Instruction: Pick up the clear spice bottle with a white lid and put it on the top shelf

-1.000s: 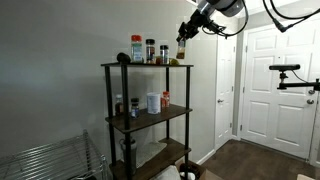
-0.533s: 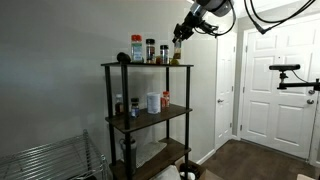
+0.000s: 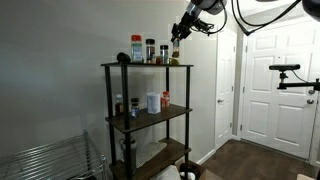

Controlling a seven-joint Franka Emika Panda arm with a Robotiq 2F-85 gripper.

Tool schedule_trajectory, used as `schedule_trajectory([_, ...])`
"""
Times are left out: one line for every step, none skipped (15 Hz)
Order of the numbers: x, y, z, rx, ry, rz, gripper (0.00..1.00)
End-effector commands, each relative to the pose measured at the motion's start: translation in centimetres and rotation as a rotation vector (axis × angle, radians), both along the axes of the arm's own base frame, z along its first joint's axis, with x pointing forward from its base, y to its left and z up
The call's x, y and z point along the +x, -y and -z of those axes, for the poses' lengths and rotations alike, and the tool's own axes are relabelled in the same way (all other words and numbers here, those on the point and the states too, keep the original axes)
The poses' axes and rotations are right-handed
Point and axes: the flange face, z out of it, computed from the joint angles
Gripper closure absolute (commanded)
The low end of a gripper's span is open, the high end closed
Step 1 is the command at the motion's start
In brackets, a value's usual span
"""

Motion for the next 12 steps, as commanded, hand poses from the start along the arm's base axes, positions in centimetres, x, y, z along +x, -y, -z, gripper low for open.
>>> schedule_trajectory([1.2, 1.4, -0.6, 0.029, -0.021, 0.048, 0.79])
schedule_trajectory([1.5, 1.7, -0.6, 0.032, -0.024, 0.056, 0.79])
schedule_trajectory([2.0, 1.9, -0.4, 0.042, -0.028, 0.063, 0.79])
schedule_trajectory([2.3, 2.1, -0.3, 0.048, -0.030, 0.067, 0.79])
schedule_trajectory([2.7, 2.0, -0.1, 0.059, -0.032, 0.066, 0.79])
schedule_trajectory([3.2, 2.0, 0.0, 0.068, -0.033, 0.068, 0.79])
schedule_trajectory([3.7, 1.9, 0.1, 0.079, -0.034, 0.069, 0.79])
schedule_trajectory([4.2, 1.8, 0.4, 0.086, -0.036, 0.071, 0.79])
schedule_trajectory([4.6, 1.9, 0.5, 0.096, -0.038, 0.079, 0.79])
schedule_trajectory([4.9, 1.9, 0.7, 0.102, -0.039, 0.084, 0.79])
schedule_trajectory([5.3, 2.1, 0.8, 0.106, -0.038, 0.092, 0.79])
schedule_trajectory([5.5, 2.2, 0.9, 0.109, -0.040, 0.100, 0.79])
